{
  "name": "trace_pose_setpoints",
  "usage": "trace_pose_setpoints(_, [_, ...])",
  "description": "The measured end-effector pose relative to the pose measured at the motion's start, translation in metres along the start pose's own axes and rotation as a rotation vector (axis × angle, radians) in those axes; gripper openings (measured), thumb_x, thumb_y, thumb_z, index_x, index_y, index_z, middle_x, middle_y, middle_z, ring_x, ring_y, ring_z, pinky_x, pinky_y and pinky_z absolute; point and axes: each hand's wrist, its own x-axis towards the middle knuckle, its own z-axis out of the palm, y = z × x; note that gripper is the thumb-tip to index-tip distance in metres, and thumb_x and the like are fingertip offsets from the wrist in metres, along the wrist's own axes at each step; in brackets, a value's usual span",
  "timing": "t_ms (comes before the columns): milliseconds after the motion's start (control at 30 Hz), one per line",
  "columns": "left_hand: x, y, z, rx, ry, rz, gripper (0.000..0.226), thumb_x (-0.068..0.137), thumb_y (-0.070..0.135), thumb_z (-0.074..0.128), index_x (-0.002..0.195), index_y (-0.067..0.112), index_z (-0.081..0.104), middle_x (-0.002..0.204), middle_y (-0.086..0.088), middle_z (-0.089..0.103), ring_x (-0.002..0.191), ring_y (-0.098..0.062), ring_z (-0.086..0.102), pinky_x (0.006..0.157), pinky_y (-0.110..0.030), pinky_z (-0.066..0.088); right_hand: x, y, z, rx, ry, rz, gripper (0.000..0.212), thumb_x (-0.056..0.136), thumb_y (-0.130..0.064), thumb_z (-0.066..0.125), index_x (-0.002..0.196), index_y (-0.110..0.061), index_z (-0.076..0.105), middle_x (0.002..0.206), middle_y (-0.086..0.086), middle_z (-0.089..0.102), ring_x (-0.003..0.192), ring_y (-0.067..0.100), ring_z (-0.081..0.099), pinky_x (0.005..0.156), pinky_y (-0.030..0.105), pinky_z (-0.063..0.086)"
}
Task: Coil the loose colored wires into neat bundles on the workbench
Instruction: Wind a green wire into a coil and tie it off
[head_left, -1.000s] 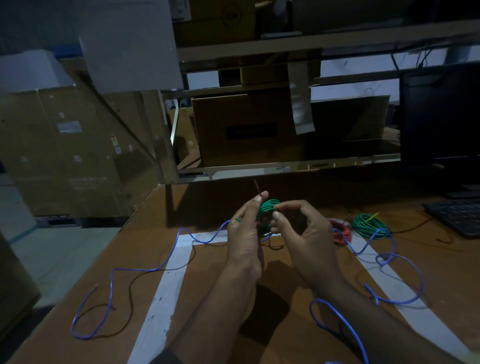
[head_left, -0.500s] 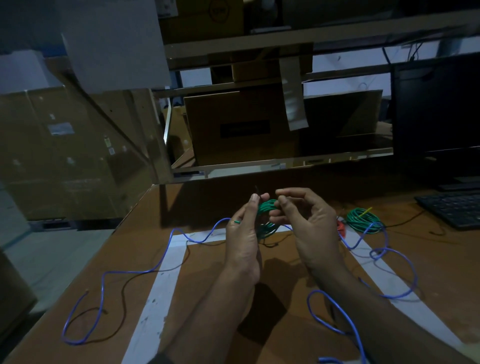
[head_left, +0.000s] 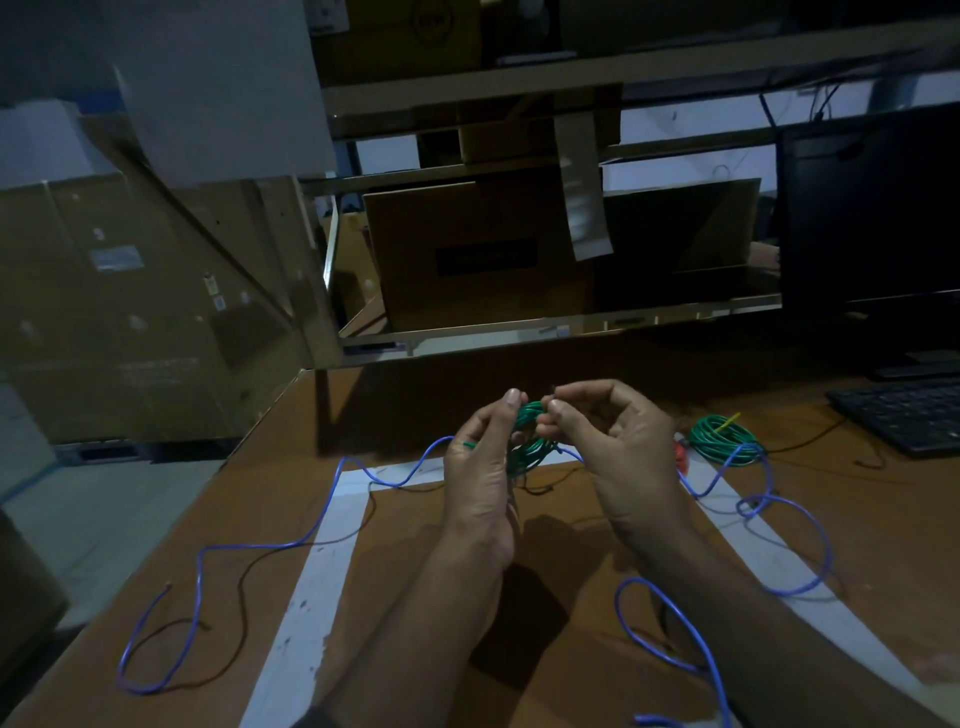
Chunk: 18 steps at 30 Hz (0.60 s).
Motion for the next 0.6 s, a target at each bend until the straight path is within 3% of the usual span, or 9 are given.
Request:
trace_pose_setpoints(167, [-0.0025, 0.0017, 0.0021, -0.003, -0.001, -0.002, 0.014, 0.081, 0.035, 0.077, 0.091, 0.025, 0.080, 0.099, 0.001, 0.079, 0.103, -0.021, 0.069, 0.092, -0.041, 0.052, 0.0005, 0.0007, -0.0002, 0.063, 0.044, 0.023, 0.023, 0.089, -0.005, 0.073, 0.110, -0.010, 0.065, 0.100, 0.010, 0.075, 0.091, 0.020, 0.076, 0.079, 0.030, 0.062])
trace_pose_setpoints(367, [-0.0018, 0.0001, 0.0014, 0.003, 0.026, 0.014, 0.013, 0.081, 0.034, 0.078, 0.091, 0.027, 0.081, 0.099, 0.004, 0.079, 0.113, -0.026, 0.065, 0.099, -0.046, 0.050, 0.0009, 0.0023, 0.0002, 0.088, 0.051, 0.050, 0.017, 0.088, -0.006, 0.074, 0.105, -0.008, 0.070, 0.093, 0.009, 0.078, 0.087, 0.023, 0.077, 0.080, 0.029, 0.062])
trace_pose_setpoints(600, [-0.0026, -0.0010, 0.0023, 0.029, 0.015, 0.058, 0.021, 0.078, 0.036, 0.078, 0.094, 0.023, 0.080, 0.099, -0.001, 0.078, 0.102, -0.022, 0.069, 0.097, -0.046, 0.052, 0.0008, 0.0043, -0.0006, 0.048, 0.055, 0.036, 0.014, 0.090, -0.008, 0.072, 0.103, -0.012, 0.074, 0.094, 0.005, 0.077, 0.088, 0.018, 0.075, 0.077, 0.026, 0.061])
